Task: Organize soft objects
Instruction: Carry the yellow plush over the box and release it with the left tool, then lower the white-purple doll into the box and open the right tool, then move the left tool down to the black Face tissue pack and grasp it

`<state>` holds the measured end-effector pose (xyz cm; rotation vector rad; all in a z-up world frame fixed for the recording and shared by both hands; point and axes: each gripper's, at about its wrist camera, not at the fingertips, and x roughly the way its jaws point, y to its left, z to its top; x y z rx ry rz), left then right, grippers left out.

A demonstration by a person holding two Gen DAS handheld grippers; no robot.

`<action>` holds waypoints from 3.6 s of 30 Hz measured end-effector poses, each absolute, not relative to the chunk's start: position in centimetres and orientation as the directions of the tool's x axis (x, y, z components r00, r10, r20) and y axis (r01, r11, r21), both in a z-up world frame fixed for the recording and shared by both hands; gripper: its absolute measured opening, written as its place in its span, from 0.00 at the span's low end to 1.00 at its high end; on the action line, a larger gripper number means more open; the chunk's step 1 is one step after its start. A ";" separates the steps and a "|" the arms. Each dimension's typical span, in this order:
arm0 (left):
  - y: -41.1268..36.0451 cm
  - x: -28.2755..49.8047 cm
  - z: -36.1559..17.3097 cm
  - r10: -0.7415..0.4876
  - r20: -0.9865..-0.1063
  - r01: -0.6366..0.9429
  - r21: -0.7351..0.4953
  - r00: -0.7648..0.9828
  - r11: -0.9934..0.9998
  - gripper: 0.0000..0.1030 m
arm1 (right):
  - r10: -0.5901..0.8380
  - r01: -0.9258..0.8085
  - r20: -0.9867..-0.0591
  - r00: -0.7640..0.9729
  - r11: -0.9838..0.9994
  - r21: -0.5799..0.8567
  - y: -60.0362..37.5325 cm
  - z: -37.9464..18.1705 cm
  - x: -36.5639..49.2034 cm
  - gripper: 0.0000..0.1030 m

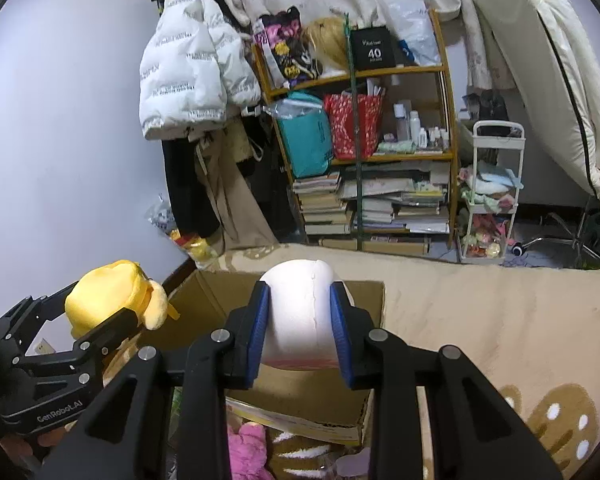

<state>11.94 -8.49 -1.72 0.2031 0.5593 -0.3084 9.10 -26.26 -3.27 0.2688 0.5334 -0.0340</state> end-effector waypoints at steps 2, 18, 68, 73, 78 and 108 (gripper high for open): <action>-8.6 12.5 -2.1 -0.238 -0.567 0.346 0.090 0.788 0.934 0.81 | 0.051 0.094 -0.514 0.856 0.963 0.252 -26.2 -3.8 9.6 0.31; -9.5 14.6 -5.1 -0.233 -0.633 0.372 0.094 0.739 0.924 0.81 | 0.092 0.067 -0.579 0.810 0.967 0.247 -26.0 -7.1 11.2 0.32; -2.8 5.4 -2.0 -0.066 -0.681 0.254 0.179 0.729 0.951 0.98 | 0.025 0.118 -0.588 0.808 0.972 0.203 -23.9 -2.5 2.0 0.99; -2.3 4.9 -3.0 -0.043 -0.720 0.233 0.168 0.693 0.958 0.98 | 0.037 0.114 -0.626 0.779 0.973 0.200 -23.3 -3.1 1.3 0.99; -2.0 4.6 -4.1 -0.017 -0.743 0.220 0.176 0.669 0.960 0.98 | 0.053 0.107 -0.666 0.744 0.975 0.197 -22.5 -4.2 1.2 0.99; -2.3 7.9 -11.5 0.049 -0.871 0.221 0.178 0.489 0.959 0.98 | 0.055 0.160 -0.873 0.484 0.975 0.151 -21.0 -12.2 2.7 0.96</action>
